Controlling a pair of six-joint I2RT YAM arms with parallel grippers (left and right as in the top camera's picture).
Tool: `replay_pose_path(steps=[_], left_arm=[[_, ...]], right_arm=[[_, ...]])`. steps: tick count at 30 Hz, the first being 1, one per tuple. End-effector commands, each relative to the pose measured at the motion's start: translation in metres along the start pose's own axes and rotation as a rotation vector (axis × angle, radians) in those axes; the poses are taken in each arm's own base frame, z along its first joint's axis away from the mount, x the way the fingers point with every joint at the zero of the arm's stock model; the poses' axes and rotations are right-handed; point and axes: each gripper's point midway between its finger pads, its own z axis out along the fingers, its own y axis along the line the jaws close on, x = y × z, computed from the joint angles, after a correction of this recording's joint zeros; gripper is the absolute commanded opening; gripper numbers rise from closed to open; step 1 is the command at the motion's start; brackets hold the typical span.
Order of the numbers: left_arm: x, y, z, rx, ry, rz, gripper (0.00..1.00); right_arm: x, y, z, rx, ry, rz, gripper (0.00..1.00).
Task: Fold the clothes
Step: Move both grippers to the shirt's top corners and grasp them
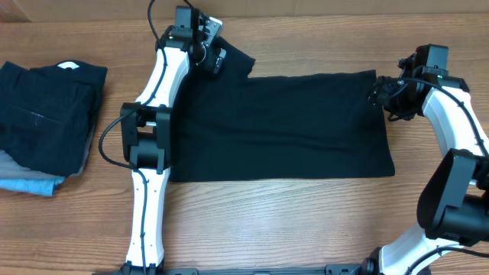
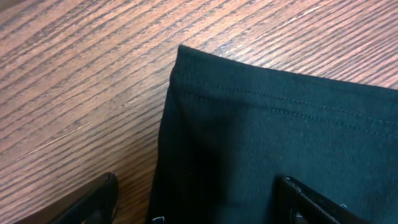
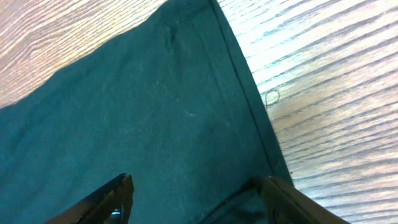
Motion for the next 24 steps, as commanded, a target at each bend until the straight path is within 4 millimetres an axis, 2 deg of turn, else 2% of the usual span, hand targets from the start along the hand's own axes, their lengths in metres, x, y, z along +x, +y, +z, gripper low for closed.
replay_pose_path(steps=[1,5,7,8,10,13,15,17,22,24], left_arm=[[0.031,0.017,0.012,-0.121,0.112,0.016,0.79],[0.041,0.034,0.008,-0.183,0.145,-0.070,0.72],[0.045,0.041,0.007,-0.192,0.147,-0.143,0.68],[0.047,0.045,0.006,-0.198,0.145,-0.199,0.67],[0.052,0.044,0.005,-0.189,0.162,-0.213,0.67],[0.056,0.037,0.006,-0.156,0.180,-0.217,0.71],[0.056,0.023,0.007,-0.077,0.180,-0.226,0.74],[0.056,0.018,0.007,-0.052,0.184,-0.228,0.75],[0.059,0.018,0.007,-0.050,0.194,-0.229,0.76],[0.060,0.017,0.006,-0.049,0.198,-0.230,0.77]], right_arm=[[0.002,0.000,0.001,-0.006,0.004,-0.001,0.73],[0.001,0.000,0.001,-0.006,0.001,-0.003,0.74],[-0.007,0.002,0.003,-0.012,-0.035,-0.117,0.80],[-0.015,0.002,0.010,-0.017,-0.078,-0.204,0.89],[-0.026,0.002,0.026,-0.022,-0.124,-0.298,0.97],[-0.036,0.000,0.057,-0.033,-0.160,-0.363,0.97],[-0.049,0.004,0.082,-0.062,-0.222,-0.433,0.93],[-0.049,0.013,0.097,-0.075,-0.242,-0.513,0.88],[-0.065,0.046,0.095,-0.093,-0.348,-0.628,0.77],[-0.065,0.049,0.095,-0.093,-0.353,-0.633,0.74]])
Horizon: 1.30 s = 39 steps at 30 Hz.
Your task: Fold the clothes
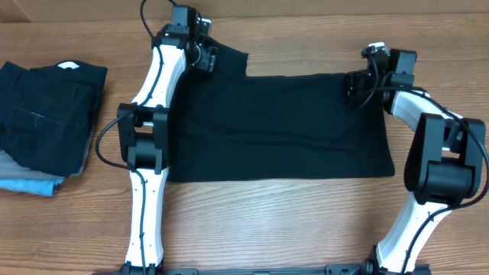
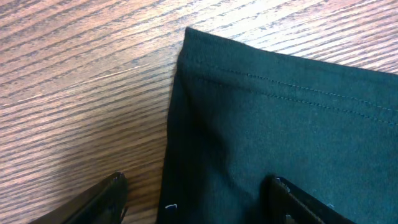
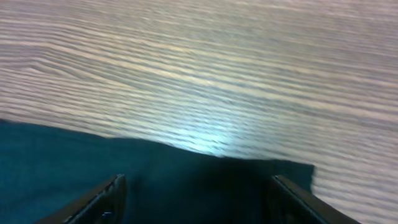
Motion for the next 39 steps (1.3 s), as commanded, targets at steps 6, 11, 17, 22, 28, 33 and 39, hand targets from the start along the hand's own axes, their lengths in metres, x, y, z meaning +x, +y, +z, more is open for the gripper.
replay_pose_path(steps=[6,11,17,22,28,33,39], left_arm=[[0.038,0.001,0.021,0.025,0.110,-0.033,0.79],[0.042,0.001,0.020,0.027,0.127,-0.035,0.79],[0.045,0.001,0.020,0.024,0.139,-0.036,0.80],[0.046,0.001,0.020,0.025,0.144,-0.037,0.63],[0.039,0.004,0.019,0.013,0.118,-0.030,0.04],[0.025,0.018,0.007,-0.018,0.084,-0.042,0.04],[-0.006,0.033,-0.031,-0.040,0.034,-0.068,0.04]], right_arm=[[-0.019,-0.033,0.002,0.182,-0.071,-0.021,0.84],[-0.006,-0.045,0.000,0.235,-0.037,0.127,0.80],[0.032,-0.035,0.021,0.183,0.064,0.164,0.81],[0.038,-0.027,0.019,0.168,0.102,0.178,0.41],[0.033,-0.028,0.019,0.171,0.085,0.175,0.41],[0.017,-0.030,0.011,0.178,0.043,0.168,0.14],[-0.003,-0.031,-0.004,0.184,-0.002,0.161,0.04]])
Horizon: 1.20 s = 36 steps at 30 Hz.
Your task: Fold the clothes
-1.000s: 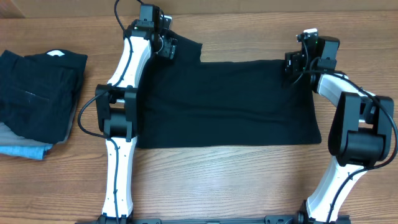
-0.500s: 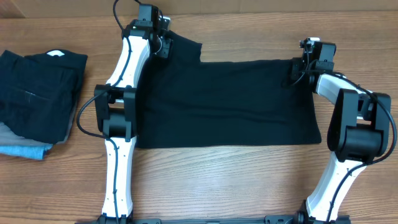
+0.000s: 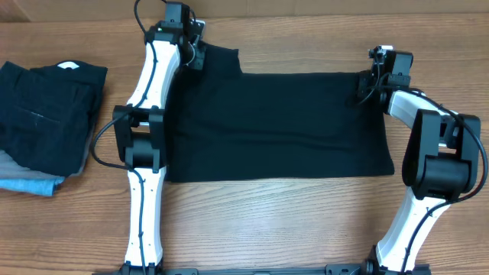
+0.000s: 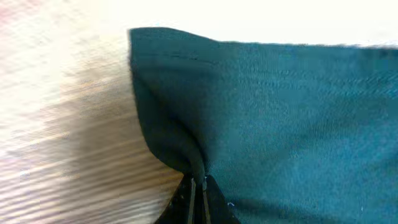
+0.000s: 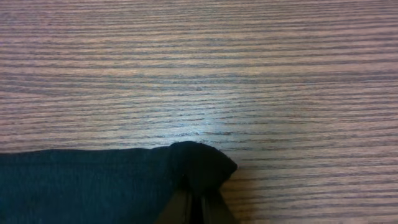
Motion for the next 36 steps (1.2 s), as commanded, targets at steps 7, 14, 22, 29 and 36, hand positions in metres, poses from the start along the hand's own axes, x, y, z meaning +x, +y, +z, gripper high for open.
replay_pose_path(steps=[7,14,22,29,36], left_arm=[[-0.030,0.024,-0.044,-0.047,-0.071,-0.041,0.05],[-0.009,0.020,-0.057,-0.036,0.025,-0.049,0.05],[0.008,0.013,-0.093,-0.027,0.109,-0.074,0.04],[0.049,-0.015,-0.103,0.102,0.283,-0.173,0.04],[0.065,-0.015,-0.114,0.063,0.358,-0.286,0.04]], right_arm=[[-0.036,0.001,-0.029,0.006,-0.088,-0.007,0.04],[-0.039,0.002,-0.047,0.004,-0.070,-0.006,0.04],[-0.018,0.017,-0.070,-0.076,0.052,0.004,0.04],[-0.008,0.019,-0.093,-0.077,0.119,0.011,0.04],[0.012,0.019,-0.111,-0.074,0.214,0.018,0.04]])
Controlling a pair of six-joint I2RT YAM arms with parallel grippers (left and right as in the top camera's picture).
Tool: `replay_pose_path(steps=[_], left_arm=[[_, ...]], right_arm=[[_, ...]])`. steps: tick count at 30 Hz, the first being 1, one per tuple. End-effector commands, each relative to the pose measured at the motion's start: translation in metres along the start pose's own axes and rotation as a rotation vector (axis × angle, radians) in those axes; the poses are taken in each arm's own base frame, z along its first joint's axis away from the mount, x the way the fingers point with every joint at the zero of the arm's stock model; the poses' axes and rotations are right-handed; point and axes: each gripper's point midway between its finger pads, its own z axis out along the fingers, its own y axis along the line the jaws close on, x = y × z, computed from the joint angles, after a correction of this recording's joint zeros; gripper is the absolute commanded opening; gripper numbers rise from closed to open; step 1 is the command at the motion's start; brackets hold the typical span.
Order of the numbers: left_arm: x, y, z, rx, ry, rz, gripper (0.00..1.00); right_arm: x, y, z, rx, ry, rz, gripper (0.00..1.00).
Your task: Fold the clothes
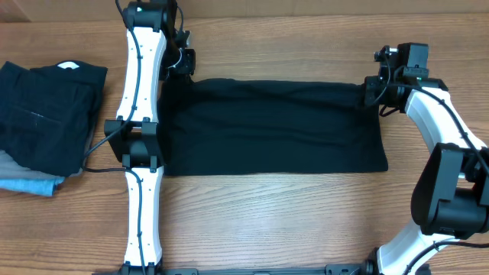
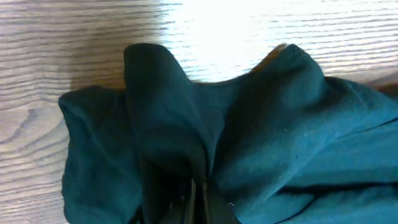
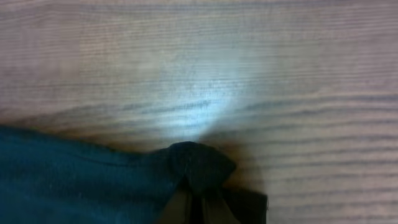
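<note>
A black garment (image 1: 275,126) lies spread across the wooden table, its far edge bunched and drawn off the surface between the two grippers. My left gripper (image 1: 182,65) is shut on the garment's far left corner, where the cloth (image 2: 186,130) hangs in rumpled folds around the closed jaws. My right gripper (image 1: 372,92) is shut on the far right corner, a small knot of dark fabric (image 3: 199,165) pinched above the tabletop. The near edge still rests flat on the table.
A stack of folded dark and blue clothes (image 1: 46,126) sits at the table's left side. Both white arms reach from the near edge along the garment's two sides. Bare wood (image 1: 267,221) shows in front of the garment.
Both grippers, still shut on the far corners, have moved; the left corner's sleeve flap no longer sticks out and the far edge now looks bunched and narrower from front to back.
First both grippers were open over the garment's far corners, the left over the sleeve flap. The right then shifted to the far right corner's edge. Both were later shut on their corners, and now the far edge is gathered and raised.
</note>
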Motion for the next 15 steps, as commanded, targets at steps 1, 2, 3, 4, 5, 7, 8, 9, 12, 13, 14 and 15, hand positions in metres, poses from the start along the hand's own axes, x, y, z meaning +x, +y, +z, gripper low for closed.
replay_pose_path(steps=[1,2,3,4,5,7,8,9,12,13,14,15], left_arm=[[-0.002,-0.001,-0.007,0.005,-0.019,-0.052,0.04],[-0.002,-0.002,-0.010,-0.023,-0.028,-0.058,0.04],[-0.002,-0.003,-0.016,-0.048,-0.042,-0.055,0.04],[-0.002,-0.010,-0.025,-0.048,-0.060,-0.041,0.04],[0.000,-0.017,-0.034,-0.045,-0.074,-0.037,0.04],[0.014,-0.017,-0.049,-0.074,-0.059,-0.053,0.04],[0.022,-0.015,-0.050,-0.086,-0.036,-0.060,0.04],[0.033,-0.013,-0.050,-0.091,-0.002,-0.064,0.04],[0.068,0.007,-0.029,-0.187,0.145,-0.085,0.05],[0.073,0.014,-0.024,-0.214,0.168,-0.095,0.05],[0.076,0.019,-0.019,-0.228,0.186,-0.111,0.04],[0.080,0.023,-0.016,-0.229,0.203,-0.119,0.04]], right_arm=[[0.002,-0.002,-0.011,0.011,0.007,0.003,0.04],[0.007,-0.001,-0.011,0.009,0.026,0.006,0.04],[0.009,-0.001,-0.011,0.008,0.037,0.007,0.04],[0.013,-0.001,-0.011,0.007,0.050,0.010,0.04],[0.015,-0.001,-0.011,0.007,0.058,0.025,0.04],[0.020,0.000,-0.012,0.006,0.081,0.036,0.04],[0.021,0.000,-0.012,0.006,0.085,0.040,0.04],[0.023,0.000,-0.012,0.005,0.090,0.041,0.04],[0.030,0.001,-0.014,0.005,0.127,0.090,0.04],[0.032,0.001,-0.016,0.005,0.141,0.092,0.04],[0.034,0.002,-0.021,0.004,0.165,0.095,0.04],[0.035,0.003,-0.026,0.003,0.182,0.097,0.04]])
